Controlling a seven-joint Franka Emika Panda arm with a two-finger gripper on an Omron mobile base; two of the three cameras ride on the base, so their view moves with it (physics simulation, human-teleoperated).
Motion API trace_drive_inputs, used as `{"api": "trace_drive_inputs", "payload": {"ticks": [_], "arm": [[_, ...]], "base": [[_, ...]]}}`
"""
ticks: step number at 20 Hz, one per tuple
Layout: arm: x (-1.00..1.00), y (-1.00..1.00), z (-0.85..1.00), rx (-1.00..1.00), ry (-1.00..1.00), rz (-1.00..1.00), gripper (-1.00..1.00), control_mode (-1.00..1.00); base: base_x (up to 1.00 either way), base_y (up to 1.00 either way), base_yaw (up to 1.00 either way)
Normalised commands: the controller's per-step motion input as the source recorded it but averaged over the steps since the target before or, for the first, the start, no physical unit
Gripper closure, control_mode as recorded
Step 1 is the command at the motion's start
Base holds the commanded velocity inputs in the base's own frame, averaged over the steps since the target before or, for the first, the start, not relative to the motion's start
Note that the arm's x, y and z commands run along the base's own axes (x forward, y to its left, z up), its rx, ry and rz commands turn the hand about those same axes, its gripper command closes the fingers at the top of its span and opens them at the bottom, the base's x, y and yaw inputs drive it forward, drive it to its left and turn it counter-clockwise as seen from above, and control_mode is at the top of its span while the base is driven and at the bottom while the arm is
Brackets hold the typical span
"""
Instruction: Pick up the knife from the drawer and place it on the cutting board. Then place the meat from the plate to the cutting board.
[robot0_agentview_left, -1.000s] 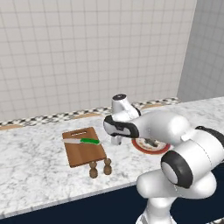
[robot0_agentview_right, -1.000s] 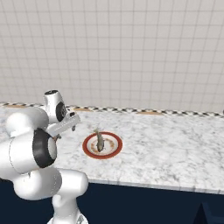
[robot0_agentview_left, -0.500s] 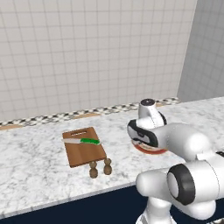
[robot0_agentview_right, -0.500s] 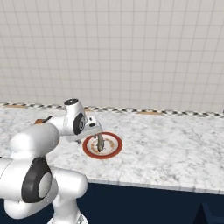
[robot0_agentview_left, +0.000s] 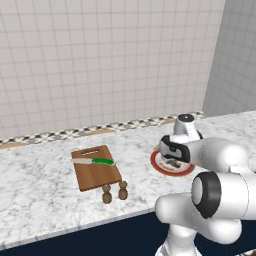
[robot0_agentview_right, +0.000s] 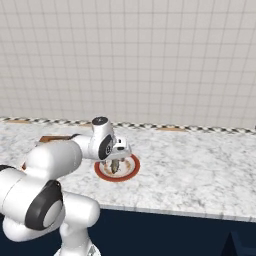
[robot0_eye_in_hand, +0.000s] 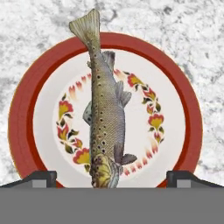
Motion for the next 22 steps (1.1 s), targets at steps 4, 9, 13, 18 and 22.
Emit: {"api": "trace_drive_inputs", "payload": {"ticks": [4,9,13,18,22], "arm": [[0.33,-0.05,-0.04,0.06,0.0,0.0,-1.0,-1.0],[0.05,0.0,-0.19,0.0,0.0,0.0,-1.0,-1.0],[0.0,0.03,-0.25,0.0,0.0,0.0,-1.0,-1.0],[0.1,0.1,-0.2,0.0,0.0,0.0,-1.0,-1.0],[0.14,0.08,-0.15,0.0,0.0,0.0,-1.0,-1.0]], "base": [[0.0,0.0,0.0],[0.0,0.0,0.0],[0.0,0.0,0.0],[0.0,0.0,0.0],[0.0,0.0,0.0]]}}
